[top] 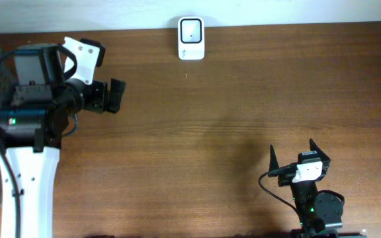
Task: Scan the item barcode
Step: 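Reach into the basket and grasp the white snack bag with left gripper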
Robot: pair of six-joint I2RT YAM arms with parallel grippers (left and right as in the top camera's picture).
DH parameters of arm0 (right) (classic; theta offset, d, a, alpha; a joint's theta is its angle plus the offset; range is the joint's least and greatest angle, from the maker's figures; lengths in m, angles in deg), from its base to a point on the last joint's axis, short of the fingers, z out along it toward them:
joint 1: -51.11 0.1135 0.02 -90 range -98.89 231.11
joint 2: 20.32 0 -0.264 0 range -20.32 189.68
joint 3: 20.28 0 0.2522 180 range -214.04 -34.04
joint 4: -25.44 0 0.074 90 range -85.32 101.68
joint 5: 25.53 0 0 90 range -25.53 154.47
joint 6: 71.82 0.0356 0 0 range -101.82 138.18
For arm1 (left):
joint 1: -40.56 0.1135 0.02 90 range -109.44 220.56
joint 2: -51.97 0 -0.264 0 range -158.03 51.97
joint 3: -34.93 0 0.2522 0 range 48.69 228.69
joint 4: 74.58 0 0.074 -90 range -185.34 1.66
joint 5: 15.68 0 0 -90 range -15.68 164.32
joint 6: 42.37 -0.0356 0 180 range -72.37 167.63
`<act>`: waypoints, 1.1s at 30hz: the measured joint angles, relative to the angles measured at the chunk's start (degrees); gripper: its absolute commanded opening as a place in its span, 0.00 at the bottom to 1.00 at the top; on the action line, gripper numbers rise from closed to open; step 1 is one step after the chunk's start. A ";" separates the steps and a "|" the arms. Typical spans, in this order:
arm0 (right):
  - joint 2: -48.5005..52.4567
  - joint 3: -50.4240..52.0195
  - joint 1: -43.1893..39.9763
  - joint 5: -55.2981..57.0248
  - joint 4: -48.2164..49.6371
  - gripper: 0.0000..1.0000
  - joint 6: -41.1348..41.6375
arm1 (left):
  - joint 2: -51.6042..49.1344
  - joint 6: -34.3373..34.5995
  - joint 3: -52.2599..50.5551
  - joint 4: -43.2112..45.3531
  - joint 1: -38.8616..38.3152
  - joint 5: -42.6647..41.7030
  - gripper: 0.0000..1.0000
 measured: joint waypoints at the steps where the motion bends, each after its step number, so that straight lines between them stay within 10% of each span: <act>1: 0.00 0.00 0.00 0.00 -0.02 0.99 -0.02 | -0.52 0.02 0.00 0.83 0.00 -0.04 0.99; 20: 0.00 0.00 0.00 0.00 -0.02 0.99 0.02 | -1.79 20.09 9.64 6.08 42.16 15.78 0.99; 33: 0.00 0.00 0.00 0.00 -0.02 0.99 0.00 | -16.85 12.72 9.73 4.37 46.51 15.69 1.00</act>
